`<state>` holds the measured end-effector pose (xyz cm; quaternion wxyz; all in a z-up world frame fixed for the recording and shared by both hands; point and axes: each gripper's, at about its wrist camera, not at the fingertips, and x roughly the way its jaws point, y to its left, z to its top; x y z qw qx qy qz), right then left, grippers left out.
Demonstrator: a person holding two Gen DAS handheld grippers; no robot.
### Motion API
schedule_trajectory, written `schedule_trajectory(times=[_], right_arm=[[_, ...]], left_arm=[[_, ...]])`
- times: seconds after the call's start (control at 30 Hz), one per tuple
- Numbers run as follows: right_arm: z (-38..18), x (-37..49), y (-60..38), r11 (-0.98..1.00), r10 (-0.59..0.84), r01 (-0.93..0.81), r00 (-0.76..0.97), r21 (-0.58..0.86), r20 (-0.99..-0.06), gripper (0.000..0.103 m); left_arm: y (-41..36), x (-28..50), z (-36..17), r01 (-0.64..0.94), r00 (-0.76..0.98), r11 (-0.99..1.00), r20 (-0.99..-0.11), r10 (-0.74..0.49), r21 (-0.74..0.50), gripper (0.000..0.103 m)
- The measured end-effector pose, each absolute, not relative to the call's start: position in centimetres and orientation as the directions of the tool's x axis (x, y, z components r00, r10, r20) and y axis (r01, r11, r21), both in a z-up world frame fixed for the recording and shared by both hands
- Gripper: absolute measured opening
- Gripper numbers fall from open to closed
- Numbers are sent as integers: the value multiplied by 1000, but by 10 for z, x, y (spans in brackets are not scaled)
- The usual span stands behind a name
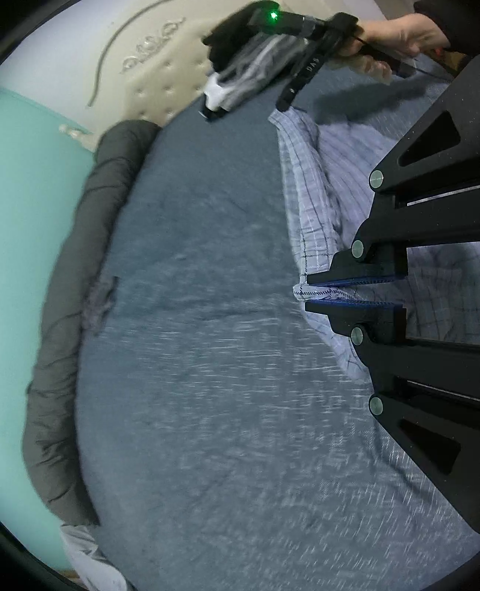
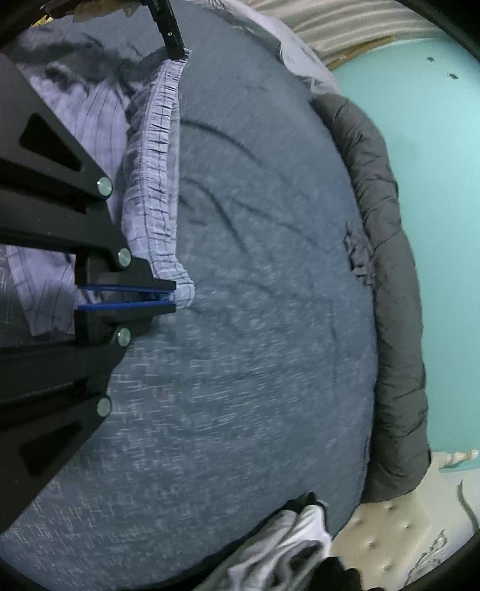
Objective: Fold clothes
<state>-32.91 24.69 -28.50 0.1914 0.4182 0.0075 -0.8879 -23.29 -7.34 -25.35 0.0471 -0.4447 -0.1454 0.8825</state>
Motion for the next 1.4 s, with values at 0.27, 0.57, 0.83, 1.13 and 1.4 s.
schedule_trajectory(times=[0.27, 0.57, 0.83, 1.13, 1.4], right_arm=[[-313, -320, 250, -938, -317, 308, -575, 159, -754, 4], [-316, -324, 258, -919, -382, 304, -537, 250, -752, 5], [-308, -324, 280, -891, -453, 257, -550, 374, -702, 29], [-315, -340, 278, -850, -521, 240, -508, 469, -686, 43], [-321, -343, 265, -865, -501, 264, -501, 427, -706, 19]], left_arm=[[-66, -234, -277, 31, -551, -966, -811, 196, -255, 8], [-88, -223, -282, 95, -553, -940, -803, 223, -327, 34], [-114, -225, -293, 144, -544, -878, -778, 314, -456, 34], [-115, -228, -292, 140, -547, -864, -765, 340, -484, 34], [-112, -231, -302, 133, -525, -864, -774, 354, -486, 33]])
